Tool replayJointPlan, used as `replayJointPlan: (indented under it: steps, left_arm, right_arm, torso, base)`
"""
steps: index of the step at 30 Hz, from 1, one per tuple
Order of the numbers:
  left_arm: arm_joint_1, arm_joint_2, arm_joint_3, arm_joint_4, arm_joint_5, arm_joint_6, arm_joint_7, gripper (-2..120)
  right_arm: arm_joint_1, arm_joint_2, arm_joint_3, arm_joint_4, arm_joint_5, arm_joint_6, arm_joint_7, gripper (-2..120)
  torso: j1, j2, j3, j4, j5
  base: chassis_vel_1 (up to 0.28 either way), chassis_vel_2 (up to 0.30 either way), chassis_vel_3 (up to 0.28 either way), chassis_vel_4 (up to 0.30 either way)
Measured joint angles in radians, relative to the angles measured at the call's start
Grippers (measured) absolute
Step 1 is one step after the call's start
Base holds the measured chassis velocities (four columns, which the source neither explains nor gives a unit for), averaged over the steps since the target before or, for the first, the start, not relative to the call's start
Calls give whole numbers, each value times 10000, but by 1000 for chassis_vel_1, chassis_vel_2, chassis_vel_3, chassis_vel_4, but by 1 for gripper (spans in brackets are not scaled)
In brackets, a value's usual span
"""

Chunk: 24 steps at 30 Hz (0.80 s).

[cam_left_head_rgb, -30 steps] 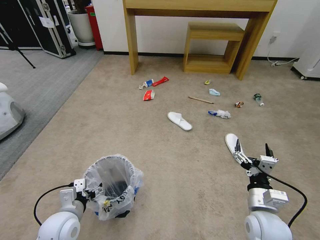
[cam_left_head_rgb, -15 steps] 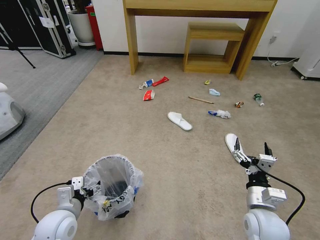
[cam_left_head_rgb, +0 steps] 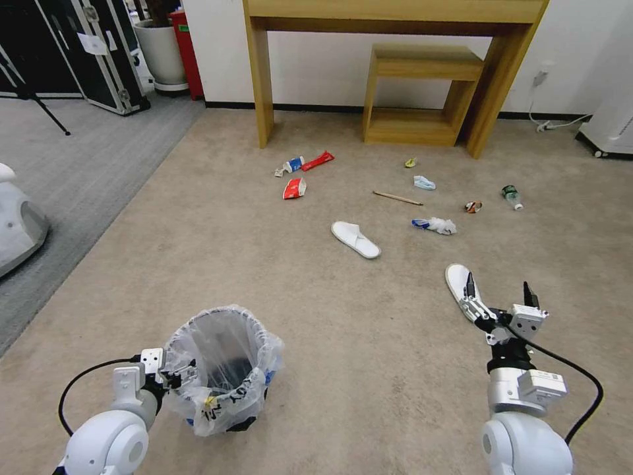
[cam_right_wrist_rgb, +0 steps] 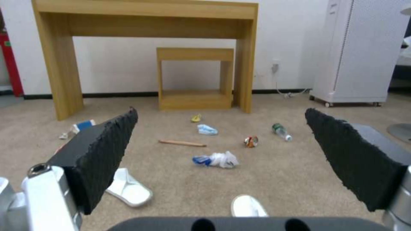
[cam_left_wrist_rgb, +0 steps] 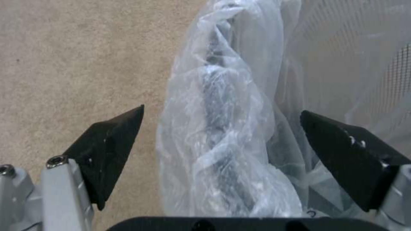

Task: Pick up the trash bin and place the garbage on the floor into it.

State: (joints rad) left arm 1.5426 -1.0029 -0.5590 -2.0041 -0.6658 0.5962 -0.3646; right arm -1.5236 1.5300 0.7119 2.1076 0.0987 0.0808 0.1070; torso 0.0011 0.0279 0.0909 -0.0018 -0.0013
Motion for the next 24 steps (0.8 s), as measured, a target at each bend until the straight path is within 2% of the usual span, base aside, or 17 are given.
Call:
replayJointPlan:
  steps: [11,19,22,24]
  left_arm:
    - [-218,317,-8,48,-273,-3,-13,95]
    - [-267,308,119,210,-275,-9,-9,93]
    - [-313,308,195,267,-234,-24,9,87]
    - [-340,309,250,309,-198,-35,24,77]
  right_arm:
    - [135,173,-25,-145,-84,2,6,100]
    - [179,242,-45,-189,-138,-13,10,100]
    - [173,243,-27,-190,-142,-15,20,100]
    - [149,243,-10,-189,-142,-12,28,100]
  torso:
    - [0,0,0,0,0]
    - [0,0,0,1,0]
    - [0,0,0,1,3]
    - [0,0,0,1,3]
  base:
    - [0,0,0,0]
    - [0,0,0,0]
    - [0,0,0,0]
    - [0,0,0,0]
